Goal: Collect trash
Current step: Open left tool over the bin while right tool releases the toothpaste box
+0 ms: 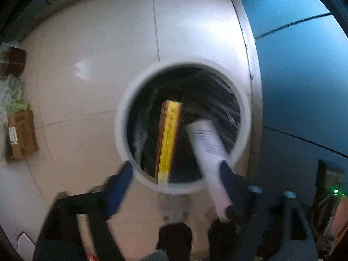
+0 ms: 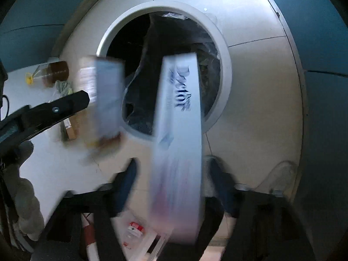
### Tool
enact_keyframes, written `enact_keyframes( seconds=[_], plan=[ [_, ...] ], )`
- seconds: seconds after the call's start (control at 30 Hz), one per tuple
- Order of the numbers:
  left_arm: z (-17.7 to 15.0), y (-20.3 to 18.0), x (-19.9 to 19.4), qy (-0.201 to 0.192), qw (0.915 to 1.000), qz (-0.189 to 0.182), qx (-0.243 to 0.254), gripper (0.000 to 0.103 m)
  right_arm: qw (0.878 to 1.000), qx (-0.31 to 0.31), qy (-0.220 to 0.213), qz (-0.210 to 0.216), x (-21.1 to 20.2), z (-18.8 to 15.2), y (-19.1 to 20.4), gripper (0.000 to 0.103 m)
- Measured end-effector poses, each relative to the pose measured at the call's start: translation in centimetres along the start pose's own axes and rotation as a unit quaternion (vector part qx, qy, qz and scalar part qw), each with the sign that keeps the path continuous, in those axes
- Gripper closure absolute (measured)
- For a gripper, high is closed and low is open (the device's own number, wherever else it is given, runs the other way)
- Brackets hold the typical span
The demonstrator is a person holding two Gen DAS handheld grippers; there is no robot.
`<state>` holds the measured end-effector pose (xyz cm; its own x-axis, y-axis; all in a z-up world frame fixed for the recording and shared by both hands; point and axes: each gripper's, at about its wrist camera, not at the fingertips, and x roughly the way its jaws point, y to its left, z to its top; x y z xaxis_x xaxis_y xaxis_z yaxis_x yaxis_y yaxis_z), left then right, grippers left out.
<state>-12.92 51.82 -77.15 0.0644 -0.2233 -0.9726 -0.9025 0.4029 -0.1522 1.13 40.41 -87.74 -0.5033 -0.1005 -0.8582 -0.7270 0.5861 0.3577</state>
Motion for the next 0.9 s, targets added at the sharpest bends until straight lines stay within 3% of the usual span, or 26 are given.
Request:
enact_keyframes(
  seconds=[0.07,0.1,0.17,0.27,0.37,0.5,0.63,0.9],
  plan=[
    [-0.3,0.5,-0.8,-0.022,0.9996,0.018,0.000,0.012,1.000,0.000,-0.022,-0.021,-0.6,0.0,0.2,0.019],
    [-0.5,0.5,-1.2,-0.031,0.9992,0.024,0.001,0.004,0.999,-0.001,-0.036,-0.038,-1.3,-0.1,0.4,0.010],
    [-1.5,0.4,-2.6,-0.058,0.9965,0.059,0.014,0.000,0.994,-0.008,-0.069,-0.083,-2.7,-0.4,0.6,0.000],
    [-2.9,0.0,-4.6,-0.090,0.9893,0.111,0.030,0.000,0.983,-0.023,-0.115,-0.142,-4.8,-1.9,1.3,0.000],
    [-4.4,0.2,-7.1,-0.100,0.9865,0.126,0.027,0.000,0.975,-0.029,-0.146,-0.165,-7.0,-3.1,2.7,0.000],
    [-6.7,0.1,-10.9,-0.115,0.9847,0.130,0.013,0.000,0.968,-0.039,-0.180,-0.173,-11.1,-5.7,4.1,0.000],
    [-9.8,-0.4,-17.2,-0.134,0.9836,0.121,-0.001,0.000,0.964,-0.046,-0.206,-0.164,-16.5,-8.8,7.2,0.000],
    [-16.1,-2.5,-29.7,-0.173,0.9783,0.113,-0.002,0.000,0.956,-0.075,-0.242,-0.146,-28.3,-17.9,12.8,0.000]
  ],
)
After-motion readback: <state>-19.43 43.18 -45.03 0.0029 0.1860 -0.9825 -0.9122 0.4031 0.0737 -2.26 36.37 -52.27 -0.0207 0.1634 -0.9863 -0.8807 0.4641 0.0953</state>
